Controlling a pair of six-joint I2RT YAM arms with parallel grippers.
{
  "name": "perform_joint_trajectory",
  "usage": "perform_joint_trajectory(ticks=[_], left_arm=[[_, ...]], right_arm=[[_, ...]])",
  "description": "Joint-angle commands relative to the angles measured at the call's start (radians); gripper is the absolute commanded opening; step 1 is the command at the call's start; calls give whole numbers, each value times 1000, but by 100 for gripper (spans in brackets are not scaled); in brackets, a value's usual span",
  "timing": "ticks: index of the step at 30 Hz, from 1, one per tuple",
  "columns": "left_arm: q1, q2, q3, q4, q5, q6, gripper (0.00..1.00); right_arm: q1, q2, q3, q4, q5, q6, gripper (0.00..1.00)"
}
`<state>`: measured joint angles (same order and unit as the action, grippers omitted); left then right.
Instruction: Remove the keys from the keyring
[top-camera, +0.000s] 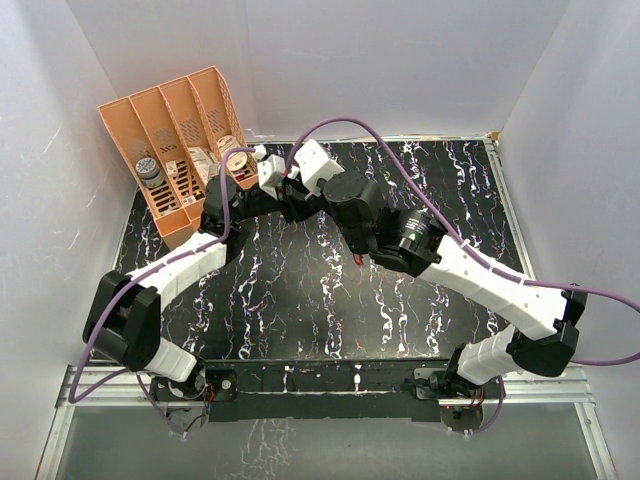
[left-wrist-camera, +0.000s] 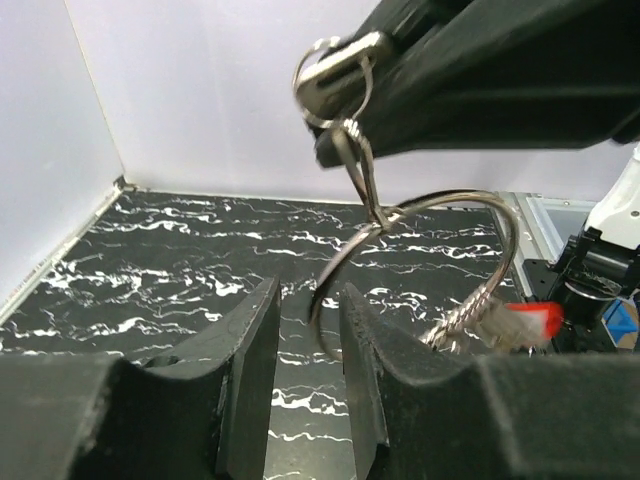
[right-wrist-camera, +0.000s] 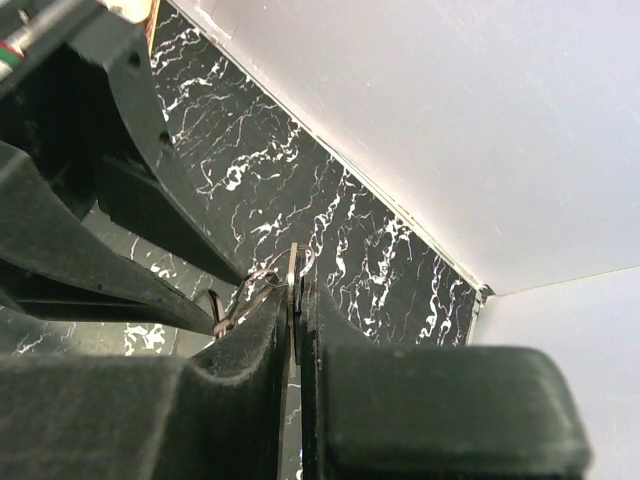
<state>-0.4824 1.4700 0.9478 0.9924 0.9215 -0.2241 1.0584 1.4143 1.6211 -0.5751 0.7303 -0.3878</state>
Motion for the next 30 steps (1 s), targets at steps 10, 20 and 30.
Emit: perform_joint_trajectory(ticks=[10, 20, 30], left_arm=[[17, 15, -15, 167, 46, -128, 34], [75, 0, -21, 292, 163, -218, 48], [95, 108, 39, 625, 153, -499, 51]], right_arm=[[5, -54, 19, 107, -22, 3, 0], [5, -72, 1, 109, -55, 11, 0], [5, -100, -30, 117, -160, 27, 0]])
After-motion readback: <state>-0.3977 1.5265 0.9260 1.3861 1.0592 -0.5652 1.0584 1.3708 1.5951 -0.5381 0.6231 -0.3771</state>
